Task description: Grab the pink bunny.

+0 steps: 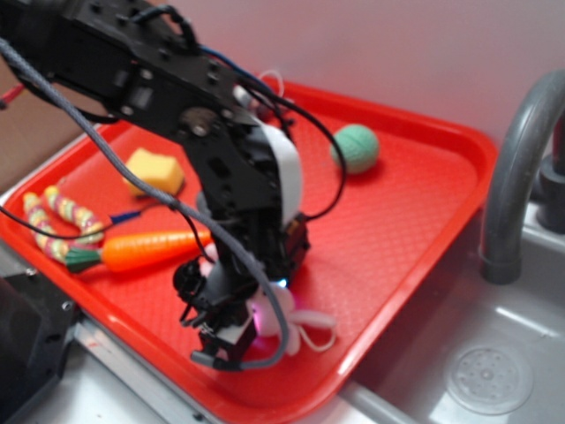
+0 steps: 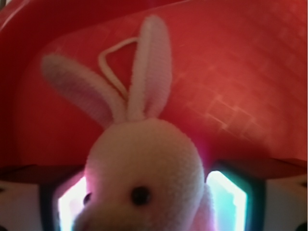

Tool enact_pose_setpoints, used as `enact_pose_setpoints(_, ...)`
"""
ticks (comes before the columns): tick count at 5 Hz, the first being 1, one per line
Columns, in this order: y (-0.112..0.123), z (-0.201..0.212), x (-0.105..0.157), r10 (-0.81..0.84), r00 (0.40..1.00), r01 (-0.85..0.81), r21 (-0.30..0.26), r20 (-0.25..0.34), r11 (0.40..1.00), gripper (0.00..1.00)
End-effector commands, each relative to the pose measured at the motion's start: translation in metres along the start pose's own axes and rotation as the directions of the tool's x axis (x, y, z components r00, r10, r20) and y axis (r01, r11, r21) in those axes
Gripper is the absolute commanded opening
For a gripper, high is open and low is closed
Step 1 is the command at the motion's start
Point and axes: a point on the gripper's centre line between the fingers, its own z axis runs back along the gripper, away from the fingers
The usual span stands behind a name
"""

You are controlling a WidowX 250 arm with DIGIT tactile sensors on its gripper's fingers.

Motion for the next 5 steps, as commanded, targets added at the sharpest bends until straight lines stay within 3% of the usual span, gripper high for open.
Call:
enact_pose_setpoints(1, 0.004, 0.068, -0.029, 0.363, 0.927, -0.375, 0.171, 0.100, 0.911, 0.00)
enact_pose_setpoints(2, 0.028, 0.118, -0.044, 0.572, 0.806, -0.593, 0.223, 0.155, 0.774, 0.00)
enact_pose_setpoints(3, 0.045, 0.155, -0.057, 0.755, 0.638, -0.767, 0.212, 0.151, 0.606, 0.00)
enact_pose_setpoints(5, 0.028, 0.196, -0.061, 0.960, 0.186, -0.978, 0.135, 0.211, 0.159, 0.00)
